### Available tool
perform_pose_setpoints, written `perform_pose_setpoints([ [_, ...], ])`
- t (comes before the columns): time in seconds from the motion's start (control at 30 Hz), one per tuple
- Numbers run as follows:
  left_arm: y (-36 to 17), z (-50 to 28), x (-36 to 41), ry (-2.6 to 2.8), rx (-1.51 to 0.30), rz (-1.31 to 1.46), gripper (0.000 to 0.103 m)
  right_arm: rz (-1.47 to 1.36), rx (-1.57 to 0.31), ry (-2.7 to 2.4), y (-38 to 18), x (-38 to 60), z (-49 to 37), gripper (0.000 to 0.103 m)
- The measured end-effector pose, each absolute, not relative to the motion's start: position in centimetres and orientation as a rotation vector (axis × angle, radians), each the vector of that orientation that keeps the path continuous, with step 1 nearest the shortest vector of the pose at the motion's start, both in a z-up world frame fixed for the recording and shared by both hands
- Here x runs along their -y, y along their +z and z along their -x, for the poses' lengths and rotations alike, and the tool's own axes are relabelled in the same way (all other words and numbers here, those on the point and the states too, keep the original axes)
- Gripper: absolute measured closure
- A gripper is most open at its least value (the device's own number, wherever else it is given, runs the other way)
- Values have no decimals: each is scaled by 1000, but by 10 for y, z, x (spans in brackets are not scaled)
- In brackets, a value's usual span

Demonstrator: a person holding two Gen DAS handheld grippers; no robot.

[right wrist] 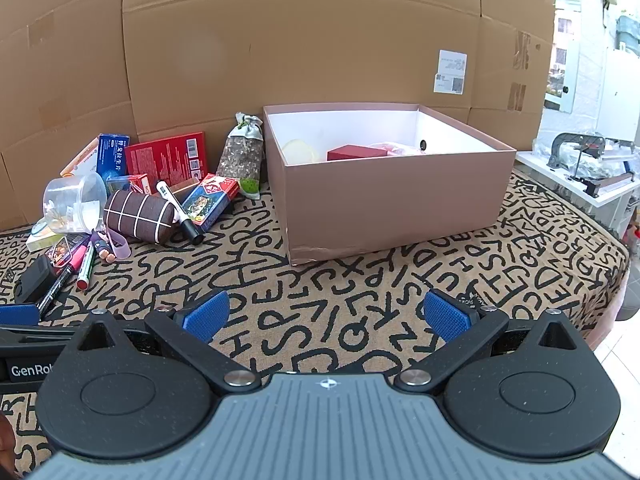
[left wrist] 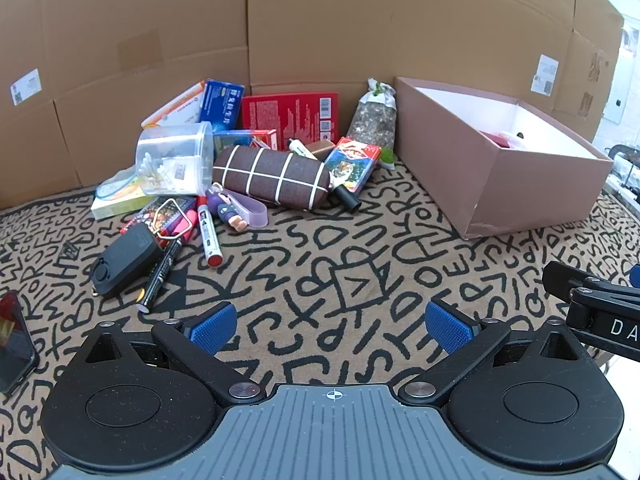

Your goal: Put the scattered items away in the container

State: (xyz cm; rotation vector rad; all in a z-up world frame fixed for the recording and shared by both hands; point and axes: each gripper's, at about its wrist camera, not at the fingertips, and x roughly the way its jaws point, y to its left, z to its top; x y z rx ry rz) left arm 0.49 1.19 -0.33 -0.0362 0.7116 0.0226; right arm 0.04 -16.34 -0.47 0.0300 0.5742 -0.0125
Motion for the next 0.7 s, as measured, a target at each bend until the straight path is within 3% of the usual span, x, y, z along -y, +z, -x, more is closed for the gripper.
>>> perform_pose_setpoints([
  [0.7,-4,-7,-17,16,-715,37,0,-24,-576,-12,-5,162,-3,0],
])
